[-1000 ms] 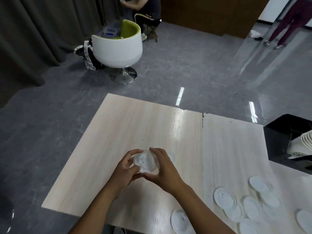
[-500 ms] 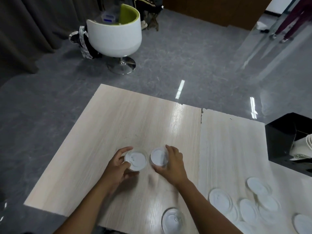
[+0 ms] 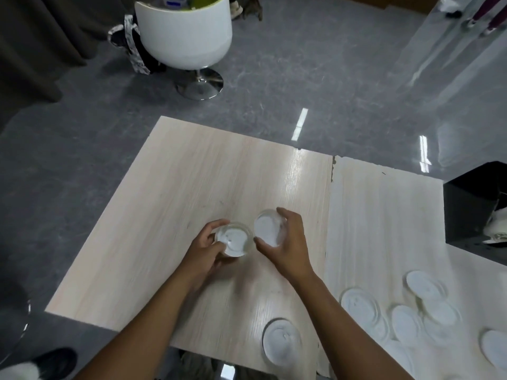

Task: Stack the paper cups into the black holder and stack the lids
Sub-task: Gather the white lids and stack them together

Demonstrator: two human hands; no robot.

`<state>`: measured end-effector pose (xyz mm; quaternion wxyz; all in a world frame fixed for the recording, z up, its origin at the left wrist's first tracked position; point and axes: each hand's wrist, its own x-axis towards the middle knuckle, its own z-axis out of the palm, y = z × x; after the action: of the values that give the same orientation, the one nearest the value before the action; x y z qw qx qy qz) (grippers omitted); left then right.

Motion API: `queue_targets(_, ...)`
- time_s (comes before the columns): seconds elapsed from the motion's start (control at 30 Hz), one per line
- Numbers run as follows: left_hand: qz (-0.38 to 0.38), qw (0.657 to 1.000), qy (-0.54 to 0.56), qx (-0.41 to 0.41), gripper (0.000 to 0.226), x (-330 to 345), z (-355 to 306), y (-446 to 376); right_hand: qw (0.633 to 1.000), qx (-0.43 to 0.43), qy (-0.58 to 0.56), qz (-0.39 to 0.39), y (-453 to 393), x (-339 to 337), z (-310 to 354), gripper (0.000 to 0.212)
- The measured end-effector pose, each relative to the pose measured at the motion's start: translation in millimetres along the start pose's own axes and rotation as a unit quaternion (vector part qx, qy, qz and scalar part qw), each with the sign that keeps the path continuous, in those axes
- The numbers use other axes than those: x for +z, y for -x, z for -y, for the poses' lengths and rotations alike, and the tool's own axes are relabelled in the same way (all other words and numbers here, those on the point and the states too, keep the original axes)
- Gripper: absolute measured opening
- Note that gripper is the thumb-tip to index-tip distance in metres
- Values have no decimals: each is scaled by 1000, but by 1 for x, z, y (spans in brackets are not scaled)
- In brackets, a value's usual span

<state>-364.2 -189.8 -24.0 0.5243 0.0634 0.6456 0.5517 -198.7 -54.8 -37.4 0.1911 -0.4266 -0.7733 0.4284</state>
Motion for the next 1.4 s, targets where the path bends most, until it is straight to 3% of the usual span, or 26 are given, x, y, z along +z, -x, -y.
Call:
queue_targets(0.17,39,999,6,13,46,37,-10,12,997,-66,24,35,7,-15,20,90)
queue_targets(0.37,70,997,25,27,32,69,-13,32,996,-74,21,38,23,-43,12,92)
queue_targets(0.7,88,995,-7,46,58,89,8,61,993,-105,26,37,63,-60,2,87)
queue_targets(0.93,98,993,-43,42,56,69,23,70,997,-53,33,34,96,-56,-2,94)
queue_targets(1.07,102,995,-5,15,56,46,32,79,999,-3,40,32,137,-56,-13,90)
queue_targets(1.27,123,992,31,-19,54,22,56,86,984,72,134,92,197,-29,-39,100)
queue_targets(1.4,124,992,22,-19,54,15,65,90,969,85,214,85,216,-3,-50,104)
